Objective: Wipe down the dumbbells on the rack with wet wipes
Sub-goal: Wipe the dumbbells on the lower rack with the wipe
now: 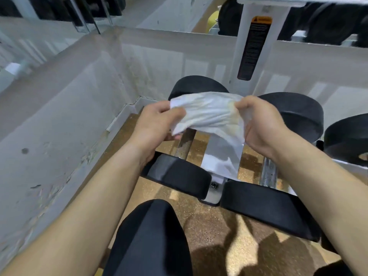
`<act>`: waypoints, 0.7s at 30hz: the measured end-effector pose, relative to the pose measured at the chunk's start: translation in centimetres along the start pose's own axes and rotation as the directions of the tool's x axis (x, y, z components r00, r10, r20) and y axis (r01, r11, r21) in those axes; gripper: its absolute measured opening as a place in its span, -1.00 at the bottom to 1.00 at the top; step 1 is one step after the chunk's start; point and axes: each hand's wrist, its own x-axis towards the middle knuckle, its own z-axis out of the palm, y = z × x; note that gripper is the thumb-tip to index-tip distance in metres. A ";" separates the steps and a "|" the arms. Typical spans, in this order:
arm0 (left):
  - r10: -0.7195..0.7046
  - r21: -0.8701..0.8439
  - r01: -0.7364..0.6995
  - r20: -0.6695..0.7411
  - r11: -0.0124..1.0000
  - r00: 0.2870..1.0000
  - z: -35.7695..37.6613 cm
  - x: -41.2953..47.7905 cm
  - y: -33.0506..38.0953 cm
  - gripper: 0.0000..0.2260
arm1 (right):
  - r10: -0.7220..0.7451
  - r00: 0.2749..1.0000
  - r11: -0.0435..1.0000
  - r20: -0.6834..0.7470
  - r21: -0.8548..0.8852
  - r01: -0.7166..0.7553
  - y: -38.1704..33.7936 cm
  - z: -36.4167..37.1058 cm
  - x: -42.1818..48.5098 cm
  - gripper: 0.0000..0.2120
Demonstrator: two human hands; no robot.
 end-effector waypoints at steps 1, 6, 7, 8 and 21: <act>-0.008 -0.002 0.008 0.003 1.000 1.000 0.0 0.1 0.0 -0.90 | 0.029 1.000 0.996 0.012 0.080 -0.030 0.1 -0.1 -0.1 -0.50; 0.118 0.334 -0.120 0.025 0.935 0.993 1.4 0.5 -0.5 -0.87 | 0.133 0.978 0.984 0.163 0.100 -0.150 -0.3 0.2 -0.4 -0.76; 0.151 0.455 -0.150 0.034 0.878 0.988 1.5 0.6 -0.7 -0.87 | 0.140 0.981 0.989 0.135 0.020 -0.144 -0.2 0.4 -0.2 -0.81; 0.176 0.542 -0.151 0.006 0.827 0.984 1.4 0.7 -0.8 -0.88 | 0.155 0.984 0.987 0.084 -0.055 -0.151 -0.1 0.4 0.1 -0.80; 0.166 0.432 -0.012 -0.320 0.902 0.933 0.1 1.2 -3.1 -0.80 | 0.496 0.862 0.865 -0.104 -0.031 -0.501 5.5 3.9 3.5 -0.69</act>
